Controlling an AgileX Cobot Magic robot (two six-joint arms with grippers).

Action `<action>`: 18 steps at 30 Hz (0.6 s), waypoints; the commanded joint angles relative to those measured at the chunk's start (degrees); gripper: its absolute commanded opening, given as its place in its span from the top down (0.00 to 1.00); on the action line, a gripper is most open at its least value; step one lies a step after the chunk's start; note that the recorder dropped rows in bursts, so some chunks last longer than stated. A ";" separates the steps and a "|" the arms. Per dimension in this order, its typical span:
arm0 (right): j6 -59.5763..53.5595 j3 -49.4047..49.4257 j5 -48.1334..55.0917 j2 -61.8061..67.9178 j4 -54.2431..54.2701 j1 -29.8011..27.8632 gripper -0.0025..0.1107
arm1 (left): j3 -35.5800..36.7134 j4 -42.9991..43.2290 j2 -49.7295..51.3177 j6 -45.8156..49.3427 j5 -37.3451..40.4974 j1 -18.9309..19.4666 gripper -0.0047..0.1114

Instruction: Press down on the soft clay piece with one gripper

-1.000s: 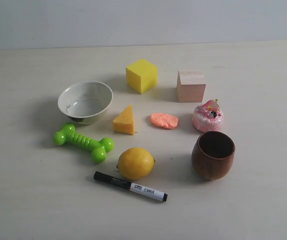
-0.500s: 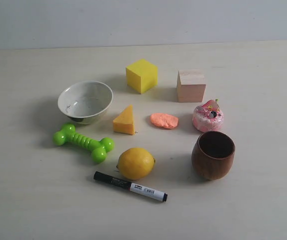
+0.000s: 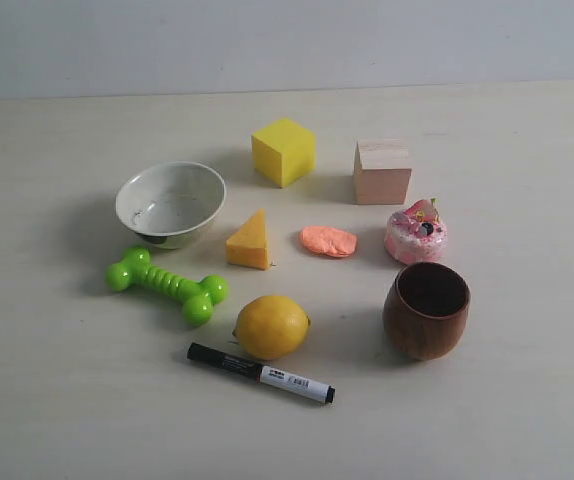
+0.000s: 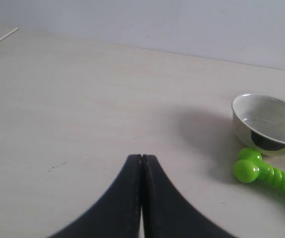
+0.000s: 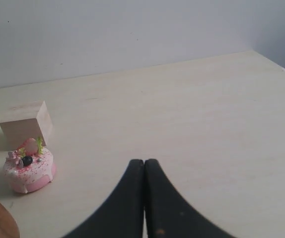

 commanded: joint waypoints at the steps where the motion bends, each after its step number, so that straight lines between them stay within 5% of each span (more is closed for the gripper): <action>1: -0.55 0.31 -1.19 -0.35 -0.38 0.05 0.98 | -0.21 -0.12 -0.34 -0.46 -0.60 -0.31 0.96; 13: -2.16 0.31 -2.40 -0.35 -0.46 0.05 0.98 | -0.21 -0.12 -0.34 -0.46 -0.60 -0.31 0.96; 18: -2.16 0.31 -10.90 -0.35 -0.46 0.05 0.98 | -0.21 -0.12 -0.34 -0.46 -0.60 -0.31 0.96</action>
